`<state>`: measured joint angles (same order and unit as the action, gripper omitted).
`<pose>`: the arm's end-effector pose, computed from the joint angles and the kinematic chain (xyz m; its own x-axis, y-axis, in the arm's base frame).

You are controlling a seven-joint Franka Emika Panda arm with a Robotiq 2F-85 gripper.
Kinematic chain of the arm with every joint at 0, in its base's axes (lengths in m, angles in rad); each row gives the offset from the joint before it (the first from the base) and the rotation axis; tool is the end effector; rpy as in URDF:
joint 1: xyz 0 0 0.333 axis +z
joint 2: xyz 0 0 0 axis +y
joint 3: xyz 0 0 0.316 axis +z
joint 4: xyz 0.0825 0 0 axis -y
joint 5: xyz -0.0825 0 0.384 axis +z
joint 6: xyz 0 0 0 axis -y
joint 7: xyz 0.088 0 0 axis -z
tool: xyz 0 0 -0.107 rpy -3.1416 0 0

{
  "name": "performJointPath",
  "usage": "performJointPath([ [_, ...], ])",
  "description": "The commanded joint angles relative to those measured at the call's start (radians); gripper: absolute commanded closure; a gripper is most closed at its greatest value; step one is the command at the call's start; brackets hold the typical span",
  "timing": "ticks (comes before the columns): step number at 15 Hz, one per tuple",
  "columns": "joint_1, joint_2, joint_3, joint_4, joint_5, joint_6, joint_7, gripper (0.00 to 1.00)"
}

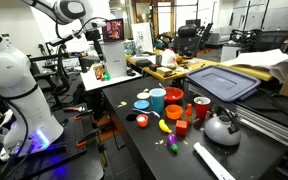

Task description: Move the left fork to the right front

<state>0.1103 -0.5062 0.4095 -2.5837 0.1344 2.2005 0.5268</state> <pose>0.3449 0.2018 0.4232 0.9855 -0.1169 0.1228 -0.1202 -0.9926 0.0196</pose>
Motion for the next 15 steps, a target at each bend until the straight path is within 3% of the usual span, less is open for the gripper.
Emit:
performJointPath([
  [1, -0.023, 0.135, 0.006, 0.093, -0.095, 0.035, 0.056, 0.00],
  [8, -0.036, 0.321, -0.035, 0.211, -0.284, 0.113, 0.104, 0.00],
  [15, 0.001, 0.496, -0.103, 0.341, -0.355, 0.157, 0.116, 0.00],
])
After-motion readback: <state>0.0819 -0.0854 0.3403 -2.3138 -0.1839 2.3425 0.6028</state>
